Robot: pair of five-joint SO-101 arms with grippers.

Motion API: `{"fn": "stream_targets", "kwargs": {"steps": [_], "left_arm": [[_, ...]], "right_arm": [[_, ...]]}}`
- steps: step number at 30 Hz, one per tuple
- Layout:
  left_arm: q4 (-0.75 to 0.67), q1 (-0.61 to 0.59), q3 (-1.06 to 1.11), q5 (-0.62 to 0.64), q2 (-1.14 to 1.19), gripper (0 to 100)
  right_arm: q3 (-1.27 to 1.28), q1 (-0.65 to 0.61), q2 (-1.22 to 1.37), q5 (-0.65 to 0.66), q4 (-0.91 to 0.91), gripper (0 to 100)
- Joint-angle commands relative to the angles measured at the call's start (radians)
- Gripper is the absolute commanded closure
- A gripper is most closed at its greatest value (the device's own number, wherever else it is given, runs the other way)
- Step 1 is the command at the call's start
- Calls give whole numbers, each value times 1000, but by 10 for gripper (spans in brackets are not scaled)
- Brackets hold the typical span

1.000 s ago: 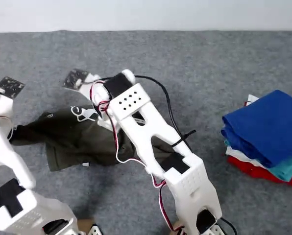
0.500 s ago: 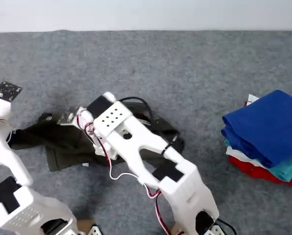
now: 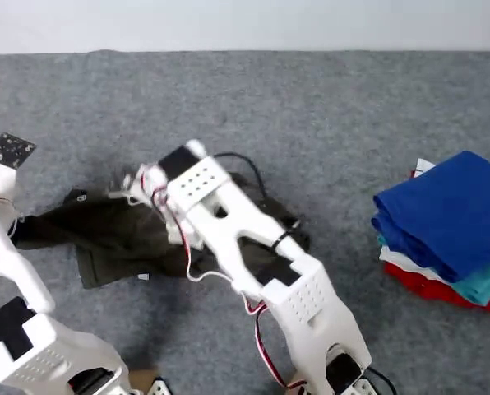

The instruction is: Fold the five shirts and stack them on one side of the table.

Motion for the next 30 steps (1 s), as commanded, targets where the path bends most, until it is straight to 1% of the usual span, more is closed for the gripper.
{"fn": "stream_targets", "kwargs": {"steps": [1,6,10,13,19,25,30], "left_arm": [[58,41,-90,60,-104,995],[118,146,-170,132,-236,995],[124,229,-225,218,-328,995],[100,276,-269,305,-384,995],[-18,319,-397,436,-463,995],[-106,390,-510,448,-537,995],[-204,477,-584,443,-592,995]], "right_arm": [[-155,74,-50,28,41,987],[-267,171,-180,31,39,988],[-316,236,-317,31,38,988],[-359,275,-417,52,38,987],[-499,369,-550,161,27,987],[-623,484,-638,285,-76,987],[-647,572,-711,408,-197,987]]}}
